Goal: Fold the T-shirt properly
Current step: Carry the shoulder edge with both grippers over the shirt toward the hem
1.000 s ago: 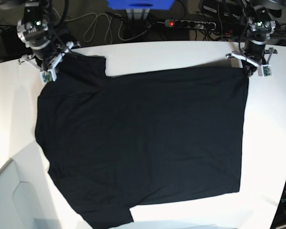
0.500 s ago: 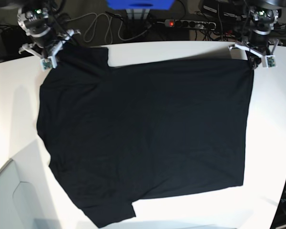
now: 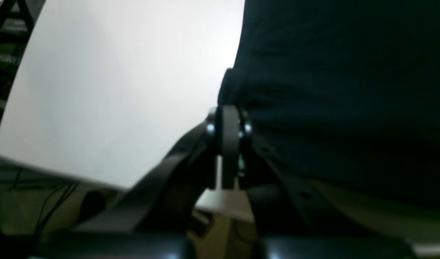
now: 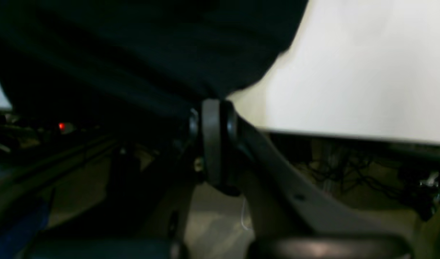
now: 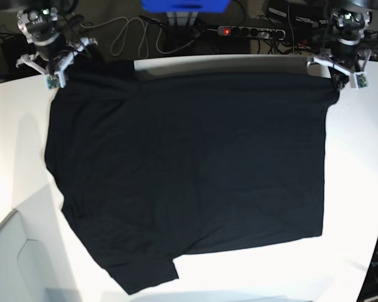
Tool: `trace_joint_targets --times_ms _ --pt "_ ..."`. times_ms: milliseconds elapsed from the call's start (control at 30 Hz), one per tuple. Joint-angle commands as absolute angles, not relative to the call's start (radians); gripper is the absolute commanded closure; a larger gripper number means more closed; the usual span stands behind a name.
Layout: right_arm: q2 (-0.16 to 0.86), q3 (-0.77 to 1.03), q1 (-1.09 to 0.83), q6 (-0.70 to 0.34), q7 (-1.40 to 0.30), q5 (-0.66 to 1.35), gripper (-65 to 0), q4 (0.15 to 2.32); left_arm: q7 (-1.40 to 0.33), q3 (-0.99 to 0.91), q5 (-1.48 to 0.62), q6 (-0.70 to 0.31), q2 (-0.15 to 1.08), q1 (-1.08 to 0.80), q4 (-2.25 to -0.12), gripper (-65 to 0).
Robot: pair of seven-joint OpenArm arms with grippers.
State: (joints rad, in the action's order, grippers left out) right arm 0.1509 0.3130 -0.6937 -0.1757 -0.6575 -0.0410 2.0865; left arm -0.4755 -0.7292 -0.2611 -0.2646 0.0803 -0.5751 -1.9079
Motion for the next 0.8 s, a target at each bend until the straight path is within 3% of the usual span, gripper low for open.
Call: trace_joint_targets --times_ms 0,233,467,767 --pt "0.159 0.305 -0.676 -0.189 -0.633 -0.035 -0.2 2.106 -0.449 -0.736 -0.263 -0.257 0.090 -0.559 -1.923 0.0" --pt "0.160 0.271 -0.506 -0.189 -0.645 -0.036 -0.2 2.104 -0.450 -0.731 -0.262 -0.254 0.094 -0.437 -1.879 0.0" --pt "0.162 0.266 -0.282 -0.189 -0.832 -0.036 -0.2 2.087 -0.570 -0.737 -0.262 -0.254 0.099 -0.282 -1.836 0.0" --pt "0.162 0.206 -0.054 -0.189 -0.835 -0.038 -0.2 1.891 -0.624 -0.737 -0.260 -0.254 0.101 -0.151 -1.756 0.0"
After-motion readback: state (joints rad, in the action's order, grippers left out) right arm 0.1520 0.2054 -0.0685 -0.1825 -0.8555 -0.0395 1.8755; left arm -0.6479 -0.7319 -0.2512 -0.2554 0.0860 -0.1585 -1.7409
